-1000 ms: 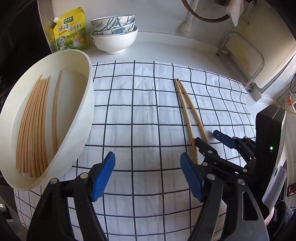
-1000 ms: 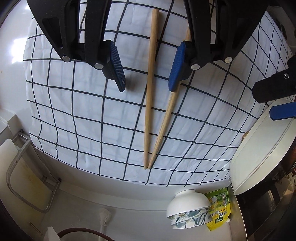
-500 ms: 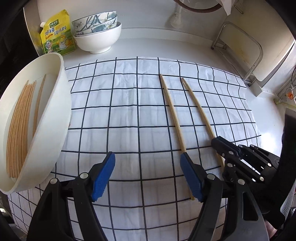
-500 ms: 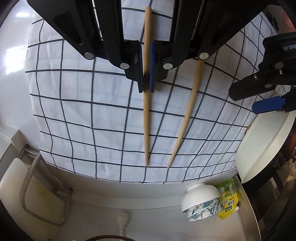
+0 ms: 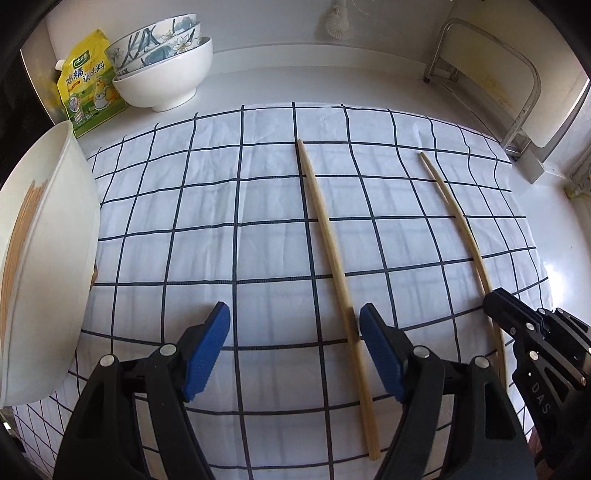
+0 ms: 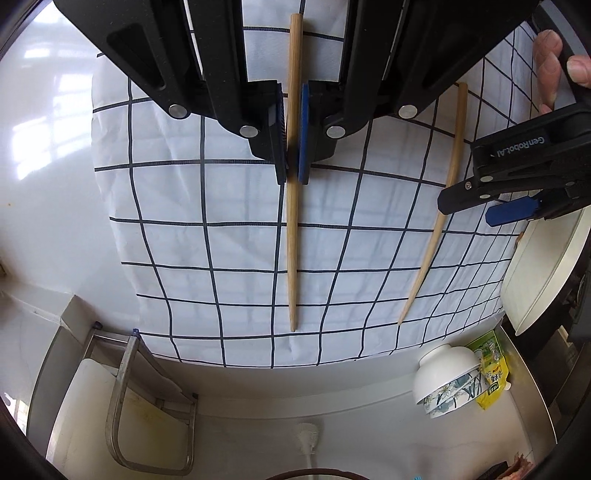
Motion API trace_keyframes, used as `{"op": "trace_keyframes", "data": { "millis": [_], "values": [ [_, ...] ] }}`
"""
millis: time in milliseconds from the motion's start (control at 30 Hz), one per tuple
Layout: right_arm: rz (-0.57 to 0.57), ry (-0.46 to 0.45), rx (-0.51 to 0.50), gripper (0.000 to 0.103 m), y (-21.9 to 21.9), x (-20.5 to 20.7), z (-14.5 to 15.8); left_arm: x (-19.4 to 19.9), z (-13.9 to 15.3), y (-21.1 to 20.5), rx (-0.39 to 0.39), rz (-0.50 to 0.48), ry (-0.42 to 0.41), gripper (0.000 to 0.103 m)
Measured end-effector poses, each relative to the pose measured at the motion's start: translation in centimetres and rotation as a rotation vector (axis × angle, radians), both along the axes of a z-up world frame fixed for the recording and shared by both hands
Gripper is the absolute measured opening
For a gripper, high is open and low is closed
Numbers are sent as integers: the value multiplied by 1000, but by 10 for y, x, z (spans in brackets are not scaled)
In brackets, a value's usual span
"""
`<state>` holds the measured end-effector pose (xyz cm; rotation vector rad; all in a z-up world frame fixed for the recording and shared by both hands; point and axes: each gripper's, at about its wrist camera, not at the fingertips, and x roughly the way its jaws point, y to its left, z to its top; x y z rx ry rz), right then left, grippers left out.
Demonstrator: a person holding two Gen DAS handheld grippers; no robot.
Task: Organize utensils
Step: 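Close the right tool on one chopstick while the left tool grasps the other, then lift both chopsticks and carry them over the white basin with both tools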
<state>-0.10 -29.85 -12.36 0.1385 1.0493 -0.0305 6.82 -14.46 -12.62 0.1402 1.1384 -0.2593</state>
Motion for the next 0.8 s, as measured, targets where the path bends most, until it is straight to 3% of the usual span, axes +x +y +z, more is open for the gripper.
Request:
{"op": "trace_keyframes", "data": {
  "millis": [167,233,333,400,467,633,800],
  "values": [
    [6,-10,-41,19,2,4,-1,1,-1,-5,15,2,-20,71],
    [21,-17,-69,20,7,5,-2,1,0,-7,9,-1,-27,64],
    [33,-29,-102,20,12,5,-3,-3,4,-17,5,-20,-37,40],
    [31,-30,-94,20,12,5,-3,-5,5,-22,0,-36,-34,17],
    [29,-24,-80,10,10,6,-2,-5,6,-24,-7,-42,-22,8],
    [0,0,17,6,3,5,0,-4,7,-14,-73,-47,39,7],
    [3,-11,57,6,15,3,15,-9,24,5,-125,-58,45,7]
  ]
}}
